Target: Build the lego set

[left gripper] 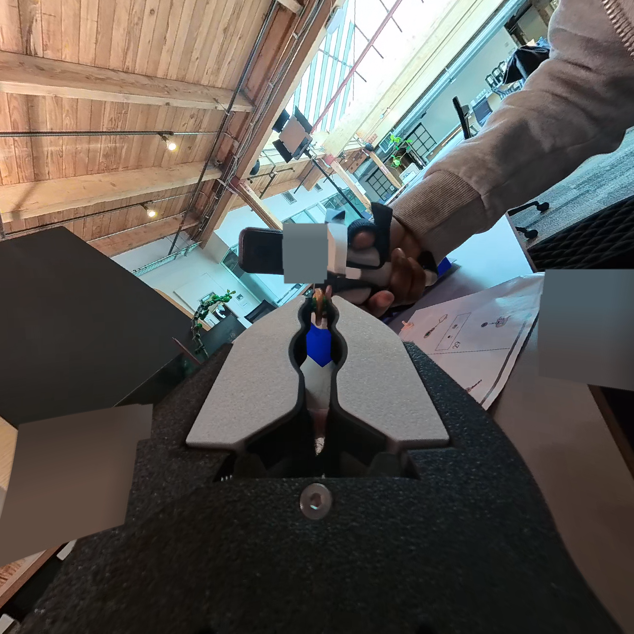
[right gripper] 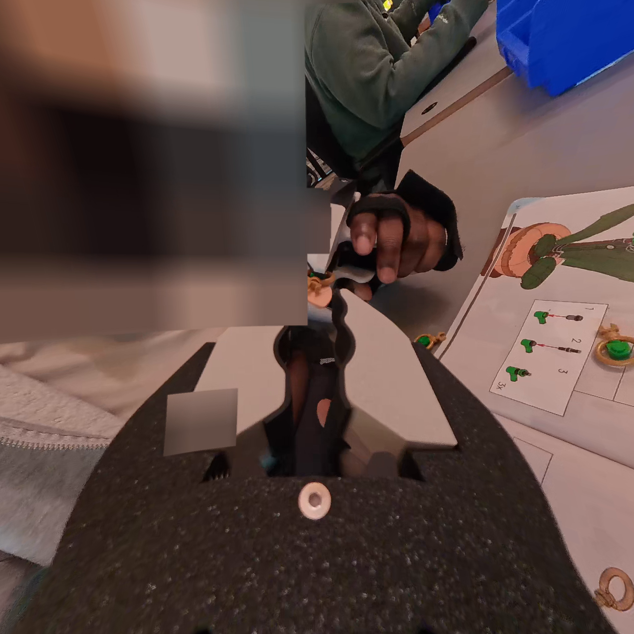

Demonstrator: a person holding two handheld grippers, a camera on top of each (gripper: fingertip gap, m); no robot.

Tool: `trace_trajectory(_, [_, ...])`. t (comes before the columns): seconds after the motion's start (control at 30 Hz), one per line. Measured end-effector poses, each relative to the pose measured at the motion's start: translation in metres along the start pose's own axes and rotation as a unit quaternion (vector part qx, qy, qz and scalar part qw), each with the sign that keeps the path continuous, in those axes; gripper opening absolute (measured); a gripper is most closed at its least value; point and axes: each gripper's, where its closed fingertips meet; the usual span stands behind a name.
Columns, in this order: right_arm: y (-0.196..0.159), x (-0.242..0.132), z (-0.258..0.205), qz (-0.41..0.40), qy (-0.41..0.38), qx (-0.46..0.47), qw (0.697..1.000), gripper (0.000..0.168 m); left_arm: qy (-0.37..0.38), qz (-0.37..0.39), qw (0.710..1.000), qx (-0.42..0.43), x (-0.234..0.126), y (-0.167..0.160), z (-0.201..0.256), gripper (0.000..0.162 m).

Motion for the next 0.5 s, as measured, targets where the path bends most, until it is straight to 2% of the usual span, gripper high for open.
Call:
trace_trajectory(0.13, [-0.003,0.0,0.004,0.008,-0.01,0.002,1.0,0.01,-0.005,0.001,1.0,-0.002,0.001,0.001,0.002,0.008])
trace_trajectory(0.33, [-0.005,-0.005,0.002,0.025,-0.011,-0.005,1.0,0.003,-0.012,-0.004,1.0,0.002,0.002,-0.001,0.004,0.008])
trace_trajectory(0.5, [-0.007,-0.012,-0.001,0.053,-0.045,-0.028,0.997,0.002,-0.017,-0.015,1.0,0.008,0.002,-0.005,0.007,0.007])
Point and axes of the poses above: each gripper's, where its closed fingertips meet, x out along the fingers, y out of its top, z = x × y across the jaws, and after that the axes turned 12 degrees about z, right-handed
